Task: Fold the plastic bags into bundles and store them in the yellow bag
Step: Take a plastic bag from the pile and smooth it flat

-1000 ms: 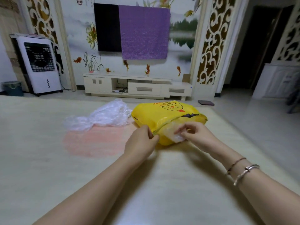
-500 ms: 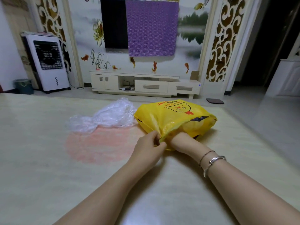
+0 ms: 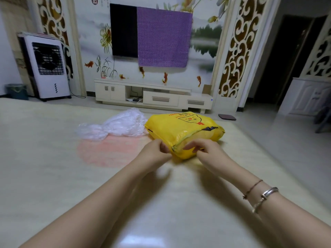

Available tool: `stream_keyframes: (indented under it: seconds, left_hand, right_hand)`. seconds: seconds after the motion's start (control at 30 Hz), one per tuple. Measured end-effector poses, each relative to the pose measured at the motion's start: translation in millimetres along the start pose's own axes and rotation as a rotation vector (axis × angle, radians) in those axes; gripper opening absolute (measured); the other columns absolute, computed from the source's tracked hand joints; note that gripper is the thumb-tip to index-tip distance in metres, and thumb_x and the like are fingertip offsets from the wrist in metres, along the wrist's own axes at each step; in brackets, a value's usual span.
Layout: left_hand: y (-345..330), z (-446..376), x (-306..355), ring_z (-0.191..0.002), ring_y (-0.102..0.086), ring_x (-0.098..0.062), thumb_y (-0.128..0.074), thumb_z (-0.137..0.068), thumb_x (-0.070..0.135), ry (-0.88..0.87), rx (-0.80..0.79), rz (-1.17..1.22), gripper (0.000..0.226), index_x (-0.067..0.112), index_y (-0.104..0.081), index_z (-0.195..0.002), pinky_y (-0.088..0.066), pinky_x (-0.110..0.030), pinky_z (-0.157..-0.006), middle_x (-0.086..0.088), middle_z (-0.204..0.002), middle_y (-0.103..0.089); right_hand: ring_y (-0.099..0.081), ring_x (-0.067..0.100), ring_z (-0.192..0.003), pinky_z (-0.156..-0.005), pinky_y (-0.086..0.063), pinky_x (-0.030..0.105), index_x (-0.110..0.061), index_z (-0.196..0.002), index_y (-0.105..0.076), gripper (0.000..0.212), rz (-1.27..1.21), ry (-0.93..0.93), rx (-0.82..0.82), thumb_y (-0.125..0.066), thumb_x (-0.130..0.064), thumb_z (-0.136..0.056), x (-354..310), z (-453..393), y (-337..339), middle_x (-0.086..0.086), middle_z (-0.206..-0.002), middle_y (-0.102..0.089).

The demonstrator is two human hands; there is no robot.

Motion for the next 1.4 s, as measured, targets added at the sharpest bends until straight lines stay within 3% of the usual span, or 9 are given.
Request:
stream_keyframes:
  seconds: [0.2, 0.3, 0.47, 0.67, 0.8, 0.93, 1.1, 1.23, 1.4]
  left_hand:
    - [68, 31, -23, -0.079, -0.055, -0.012, -0.059, -0.083, 0.005, 0.082, 0.081, -0.085, 0.012, 0.01, -0.062, -0.094, -0.042, -0.019, -0.066, 0.006, -0.082, -0.059]
    - [110, 41, -47, -0.083, -0.059, -0.014, -0.059, -0.083, 0.004, 0.14, 0.147, -0.108, 0.01, 0.013, -0.063, -0.087, -0.045, -0.025, -0.074, 0.003, -0.086, -0.063]
    - [180, 46, -105, -0.089, -0.066, -0.025, -0.06, -0.082, 0.003, 0.257, 0.295, -0.024, 0.014, 0.016, -0.061, -0.077, -0.054, -0.039, -0.087, -0.002, -0.084, -0.066]
    - [212, 36, -142, -0.072, -0.063, -0.015, -0.058, -0.087, 0.005, 0.317, 0.36, 0.139, 0.011, 0.015, -0.059, -0.083, -0.049, -0.029, -0.065, -0.004, -0.086, -0.063]
    - [212, 29, -142, -0.075, -0.065, -0.023, -0.055, -0.087, 0.008, 0.313, 0.392, 0.156, 0.013, 0.019, -0.058, -0.081, -0.048, -0.031, -0.062, -0.003, -0.085, -0.064]
    - [214, 32, -134, -0.089, -0.067, -0.025, -0.052, -0.086, 0.007, 0.287, 0.451, 0.168, 0.017, 0.022, -0.06, -0.082, -0.051, -0.03, -0.063, -0.003, -0.096, -0.066]
    - [211, 46, -108, -0.09, -0.059, -0.007, -0.064, -0.089, 0.019, 0.131, 0.583, 0.265, 0.017, 0.021, -0.06, -0.105, -0.05, -0.024, -0.07, 0.007, -0.112, -0.06]
    - [199, 54, -89, -0.108, -0.056, -0.008, -0.069, -0.086, 0.034, 0.023, 0.531, 0.339, 0.033, 0.027, -0.056, -0.116, -0.043, -0.016, -0.076, 0.011, -0.12, -0.057]
    - [180, 54, -79, -0.107, -0.052, -0.004, -0.078, -0.077, 0.032, -0.086, 0.508, 0.198, 0.037, 0.03, -0.055, -0.107, -0.046, -0.018, -0.083, 0.011, -0.12, -0.051]
  right_hand:
    - [-0.061, 0.02, -0.071, -0.064, -0.049, 0.031, -0.023, -0.07, -0.068, 0.033, -0.127, 0.068, 0.0, -0.042, -0.003, -0.072, -54, -2, -14, -0.008, -0.07, -0.069]
    - [-0.06, 0.01, -0.063, -0.059, -0.046, 0.019, -0.018, -0.074, -0.069, 0.035, -0.162, 0.093, -0.045, -0.042, 0.005, -0.077, -80, -22, -46, -0.004, -0.072, -0.069]
    - [-0.062, 0.01, -0.083, -0.072, -0.046, 0.022, -0.021, -0.085, -0.068, 0.031, -0.101, 0.14, -0.094, -0.046, 0.0, -0.081, -115, -80, -125, -0.007, -0.091, -0.068]
    - [-0.045, 0.024, -0.117, -0.097, -0.038, 0.036, -0.02, -0.123, -0.058, 0.036, 0.083, 0.177, -0.085, -0.055, -0.019, -0.088, -136, -151, -211, 0.004, -0.12, -0.059]
    - [-0.048, 0.03, -0.105, -0.083, -0.038, 0.037, -0.016, -0.098, -0.066, 0.02, 0.316, 0.144, 0.019, -0.05, -0.017, -0.086, -145, -167, -226, 0.006, -0.099, -0.066]
    - [-0.06, 0.021, -0.081, -0.07, -0.045, 0.032, -0.011, -0.075, -0.064, 0.013, -0.16, 0.06, 0.078, -0.059, -0.018, -0.085, -151, -158, -209, 0.004, -0.077, -0.067]
    - [-0.062, 0.019, -0.067, -0.068, -0.05, 0.03, -0.007, -0.078, -0.065, 0.014, -0.688, -0.064, -0.13, -0.059, -0.009, -0.091, -162, -121, -151, 0.011, -0.076, -0.066]
    - [-0.062, 0.016, -0.061, -0.065, -0.051, 0.027, -0.007, -0.09, -0.065, 0.009, -0.876, -0.177, -0.277, -0.058, -0.012, -0.092, -156, -95, -126, 0.007, -0.073, -0.067]
    - [-0.062, 0.016, -0.055, -0.053, -0.052, 0.022, -0.007, -0.09, -0.064, 0.008, -1.005, -0.306, -0.202, -0.06, -0.014, -0.091, -142, -85, -131, 0.008, -0.072, -0.066]
Point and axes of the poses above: each hand's wrist, its own z-axis away from the middle knuckle, its own y-axis out of the back of the hand, x = y × z, the point moved 2 cm from there along -z, towards the middle knuckle
